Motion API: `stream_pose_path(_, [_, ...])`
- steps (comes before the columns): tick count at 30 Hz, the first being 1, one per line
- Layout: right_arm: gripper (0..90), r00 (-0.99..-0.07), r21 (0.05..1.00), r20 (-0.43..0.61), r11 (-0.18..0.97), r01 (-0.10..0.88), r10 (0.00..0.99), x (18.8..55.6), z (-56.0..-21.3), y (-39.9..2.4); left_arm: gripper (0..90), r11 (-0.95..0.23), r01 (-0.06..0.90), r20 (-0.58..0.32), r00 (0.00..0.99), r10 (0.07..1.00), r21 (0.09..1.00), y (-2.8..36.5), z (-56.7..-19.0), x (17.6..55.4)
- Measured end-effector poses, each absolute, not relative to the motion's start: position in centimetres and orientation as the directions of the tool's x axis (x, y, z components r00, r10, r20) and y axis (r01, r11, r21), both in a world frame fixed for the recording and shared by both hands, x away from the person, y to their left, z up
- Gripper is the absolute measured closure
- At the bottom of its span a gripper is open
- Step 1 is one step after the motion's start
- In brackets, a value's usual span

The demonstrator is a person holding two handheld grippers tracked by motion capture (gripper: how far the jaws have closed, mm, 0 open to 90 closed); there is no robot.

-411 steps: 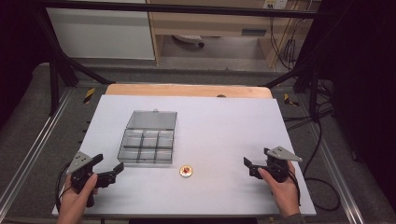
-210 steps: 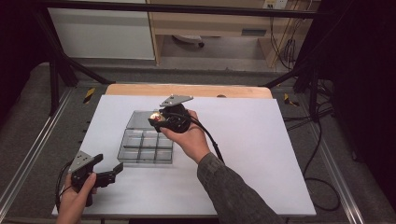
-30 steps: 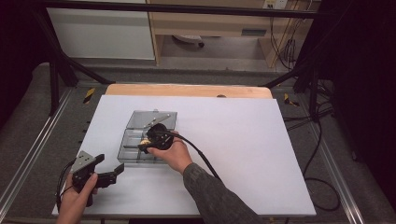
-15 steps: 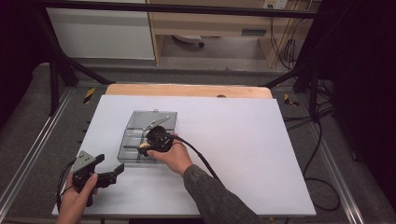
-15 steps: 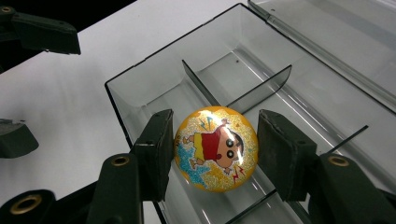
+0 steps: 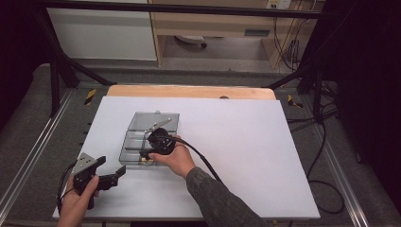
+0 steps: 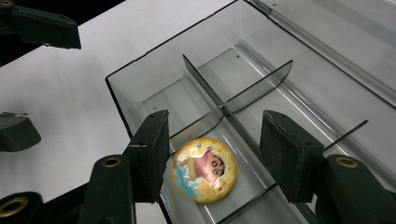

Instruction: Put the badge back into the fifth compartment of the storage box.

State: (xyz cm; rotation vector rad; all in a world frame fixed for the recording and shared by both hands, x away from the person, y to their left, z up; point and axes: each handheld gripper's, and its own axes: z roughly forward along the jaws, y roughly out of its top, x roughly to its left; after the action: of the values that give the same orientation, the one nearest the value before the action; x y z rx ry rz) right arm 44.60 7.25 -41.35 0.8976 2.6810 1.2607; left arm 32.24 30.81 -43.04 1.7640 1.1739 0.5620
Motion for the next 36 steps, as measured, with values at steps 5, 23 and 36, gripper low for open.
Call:
stream_pose_path(5, [40.1, -0.831, 0.726, 0.187, 0.497, 0.476, 0.524, 44.5, -41.0, 7.0, 8.9, -0.131, 0.473, -0.106, 0.444, 0.890, 0.871, 30.8, -43.0, 32.2])
stream_pose_path(23, [6.3, -0.831, 0.747, 0.113, 0.504, 0.433, 0.545, 43.7, -39.4, 6.6, 8.5, -0.130, 0.474, -0.106, 0.440, 0.892, 0.871, 30.8, -43.0, 32.2])
stream_pose_path(36, [3.8, -0.844, 0.792, 0.100, 0.472, 0.388, 0.527, 43.5, -37.7, 4.9, 7.4, -0.128, 0.474, -0.107, 0.439, 0.892, 0.871, 30.8, -43.0, 32.2])
